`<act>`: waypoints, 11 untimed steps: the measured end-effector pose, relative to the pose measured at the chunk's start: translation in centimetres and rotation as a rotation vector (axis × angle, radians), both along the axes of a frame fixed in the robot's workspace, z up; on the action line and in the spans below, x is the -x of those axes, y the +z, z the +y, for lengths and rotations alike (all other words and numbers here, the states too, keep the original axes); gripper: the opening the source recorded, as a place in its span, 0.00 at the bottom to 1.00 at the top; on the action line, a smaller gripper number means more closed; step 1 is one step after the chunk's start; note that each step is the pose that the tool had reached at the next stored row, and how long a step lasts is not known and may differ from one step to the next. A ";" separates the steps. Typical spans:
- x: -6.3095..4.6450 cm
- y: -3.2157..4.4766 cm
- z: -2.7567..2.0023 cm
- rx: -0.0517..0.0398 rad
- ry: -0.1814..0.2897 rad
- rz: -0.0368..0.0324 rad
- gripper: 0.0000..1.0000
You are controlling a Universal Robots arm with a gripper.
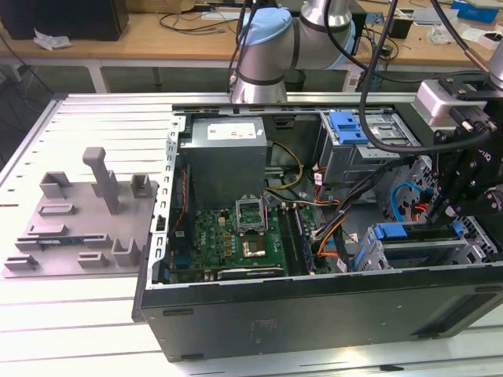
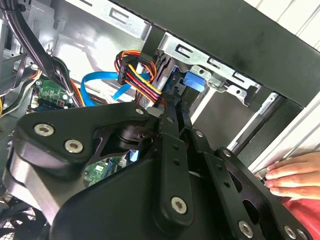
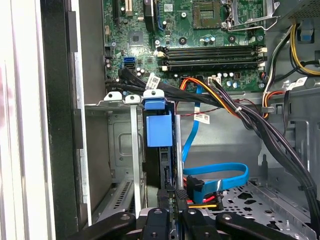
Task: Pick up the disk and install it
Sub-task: 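Insert the first disk wire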
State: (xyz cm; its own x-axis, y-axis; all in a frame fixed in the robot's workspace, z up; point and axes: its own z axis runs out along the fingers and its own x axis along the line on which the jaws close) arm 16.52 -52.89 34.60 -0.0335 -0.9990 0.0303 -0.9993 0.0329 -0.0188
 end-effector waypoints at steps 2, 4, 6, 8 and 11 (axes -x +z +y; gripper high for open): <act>0.0 -0.01 0.00 0.0001 0.000 0.0000 0.16; 0.0 -0.06 0.00 0.0000 0.000 0.0000 0.16; 0.0 -0.10 0.00 0.0001 0.000 0.0000 0.16; 0.0 -0.15 0.00 0.0001 0.000 0.0000 0.16; 0.0 -0.21 0.00 0.0001 0.000 0.0000 0.16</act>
State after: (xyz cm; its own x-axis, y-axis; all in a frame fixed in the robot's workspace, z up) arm 16.51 -52.88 34.39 -0.0335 -0.9990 0.0304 -0.9993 0.0329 -0.0188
